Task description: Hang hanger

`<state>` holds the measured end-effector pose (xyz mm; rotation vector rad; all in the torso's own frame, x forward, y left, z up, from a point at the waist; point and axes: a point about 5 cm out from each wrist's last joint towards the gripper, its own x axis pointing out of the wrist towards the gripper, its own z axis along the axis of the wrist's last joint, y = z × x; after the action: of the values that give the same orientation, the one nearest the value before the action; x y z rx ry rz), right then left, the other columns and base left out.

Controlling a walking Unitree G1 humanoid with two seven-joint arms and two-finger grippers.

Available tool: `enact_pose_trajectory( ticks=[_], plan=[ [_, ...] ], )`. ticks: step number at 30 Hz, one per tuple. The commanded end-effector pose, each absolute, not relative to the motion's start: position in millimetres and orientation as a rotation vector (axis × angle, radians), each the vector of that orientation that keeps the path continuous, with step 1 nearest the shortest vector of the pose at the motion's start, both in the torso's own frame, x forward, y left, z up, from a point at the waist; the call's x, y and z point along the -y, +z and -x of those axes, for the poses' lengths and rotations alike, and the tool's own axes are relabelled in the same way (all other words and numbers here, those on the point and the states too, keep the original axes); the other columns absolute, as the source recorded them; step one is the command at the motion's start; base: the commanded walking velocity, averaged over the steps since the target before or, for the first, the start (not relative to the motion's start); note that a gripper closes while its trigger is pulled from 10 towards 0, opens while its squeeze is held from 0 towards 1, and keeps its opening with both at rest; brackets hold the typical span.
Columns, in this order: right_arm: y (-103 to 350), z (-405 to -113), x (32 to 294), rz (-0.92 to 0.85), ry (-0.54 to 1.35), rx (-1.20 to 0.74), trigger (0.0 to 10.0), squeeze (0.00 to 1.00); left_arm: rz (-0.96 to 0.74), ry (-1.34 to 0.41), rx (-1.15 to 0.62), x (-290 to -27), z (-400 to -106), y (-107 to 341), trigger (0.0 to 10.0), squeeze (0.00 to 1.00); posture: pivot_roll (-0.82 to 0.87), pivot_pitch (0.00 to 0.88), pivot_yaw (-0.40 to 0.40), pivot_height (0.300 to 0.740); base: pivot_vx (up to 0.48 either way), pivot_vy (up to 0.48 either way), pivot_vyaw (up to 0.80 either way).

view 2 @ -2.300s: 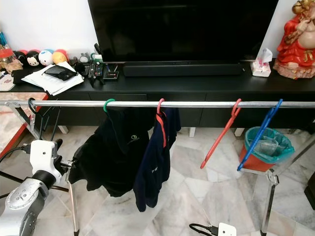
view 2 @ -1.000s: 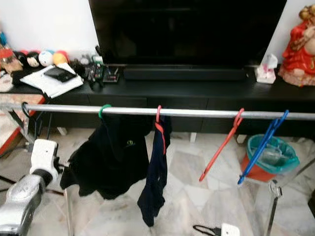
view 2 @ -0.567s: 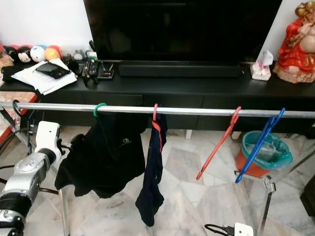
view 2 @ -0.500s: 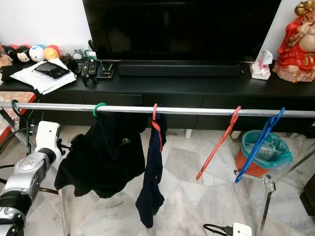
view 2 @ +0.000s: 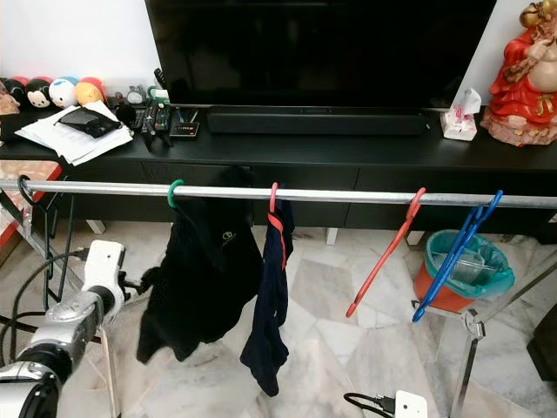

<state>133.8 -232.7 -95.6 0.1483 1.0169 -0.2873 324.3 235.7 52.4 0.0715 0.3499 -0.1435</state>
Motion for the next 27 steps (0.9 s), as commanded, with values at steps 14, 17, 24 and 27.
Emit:
enact_pose_trajectory(
  ticks=[14, 17, 24, 27],
  plan=[
    [-97, -125, 239, -0.147, -0.291, -1.036, 10.0, 0.0, -0.127, -0.02, 0.001, -246, -328, 98, 10.0, 0.0, 0.06, 0.0, -0.002, 0.74, 0.0, 0.0, 0.0],
    [-97, -124, 239, -0.15, -0.293, -1.04, 10.0, 0.0, -0.114, -0.056, 0.049, -238, -328, 106, 10.0, 0.0, 0.05, 0.0, 0.005, 0.74, 0.0, 0.0, 0.0],
    [-98, -123, 239, -0.15, -0.293, -1.045, 10.0, 0.0, -0.038, -0.226, 0.053, -218, -318, 114, 10.0, 0.0, 0.06, 0.0, -0.003, 0.74, 0.0, 0.0, 0.0],
    [-98, -123, 239, -0.149, -0.291, -1.047, 10.0, 0.0, -0.011, -0.26, 0.06, -216, -314, 119, 10.0, 0.0, 0.07, 0.0, -0.007, 0.74, 0.0, 0.0, 0.0]
  ],
)
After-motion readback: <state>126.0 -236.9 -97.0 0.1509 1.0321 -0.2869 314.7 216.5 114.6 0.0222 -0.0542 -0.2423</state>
